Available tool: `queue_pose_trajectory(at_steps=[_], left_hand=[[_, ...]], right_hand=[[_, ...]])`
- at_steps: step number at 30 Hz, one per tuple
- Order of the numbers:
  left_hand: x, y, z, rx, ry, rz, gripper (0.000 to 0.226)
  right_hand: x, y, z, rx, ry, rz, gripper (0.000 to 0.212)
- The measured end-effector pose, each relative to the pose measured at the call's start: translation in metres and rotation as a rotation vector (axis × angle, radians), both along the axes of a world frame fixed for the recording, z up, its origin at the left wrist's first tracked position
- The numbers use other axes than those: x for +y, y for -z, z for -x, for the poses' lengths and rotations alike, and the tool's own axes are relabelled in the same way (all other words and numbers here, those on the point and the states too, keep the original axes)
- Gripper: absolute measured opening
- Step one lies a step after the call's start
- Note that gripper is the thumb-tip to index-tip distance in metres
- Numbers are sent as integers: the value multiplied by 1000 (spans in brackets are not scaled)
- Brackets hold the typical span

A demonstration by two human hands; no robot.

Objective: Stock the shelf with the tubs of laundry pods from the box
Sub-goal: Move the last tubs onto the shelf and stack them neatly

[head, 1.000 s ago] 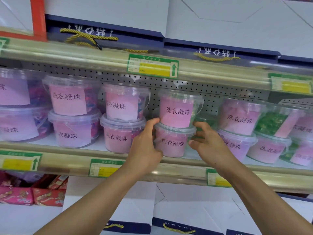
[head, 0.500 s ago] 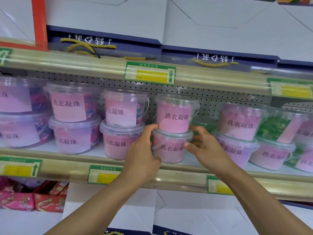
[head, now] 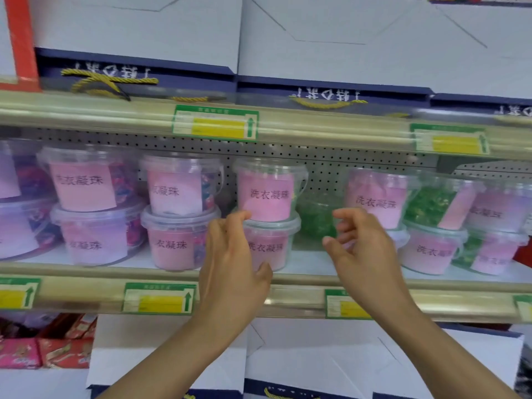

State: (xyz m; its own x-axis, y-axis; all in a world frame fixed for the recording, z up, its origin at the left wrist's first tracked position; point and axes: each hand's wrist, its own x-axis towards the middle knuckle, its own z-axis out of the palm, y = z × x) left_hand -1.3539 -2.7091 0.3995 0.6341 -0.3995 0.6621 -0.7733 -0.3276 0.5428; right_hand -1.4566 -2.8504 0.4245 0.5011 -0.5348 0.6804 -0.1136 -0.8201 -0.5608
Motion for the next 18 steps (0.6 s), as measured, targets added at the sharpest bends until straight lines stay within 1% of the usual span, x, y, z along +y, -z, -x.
queue_pose_trajectory(at_steps=[2, 3, 5, 7, 10, 14, 18], left_hand=[[-6, -2, 9, -55, 37, 5, 66], [-11, -3, 13, -68, 76, 5, 61], [-23, -3, 19, -86, 163, -4, 54], [-37, -2, 25, -82, 229, -37, 52], [-60, -3, 29, 23, 300, -107, 54], [-86, -9, 30, 138, 334, -166, 61], [-102, -15, 26, 165, 315, -217, 65]], right_hand=[[-22, 1, 19, -81, 122, 46, 35], [-35, 2, 28, -70, 179, 48, 36], [-58, 5, 39, 11, 249, 33, 41], [-75, 10, 44, 93, 245, 67, 44], [-88, 15, 46, 136, 219, 196, 45], [-96, 11, 47, 112, 167, 288, 37], [-97, 9, 56, 90, 128, 338, 34]])
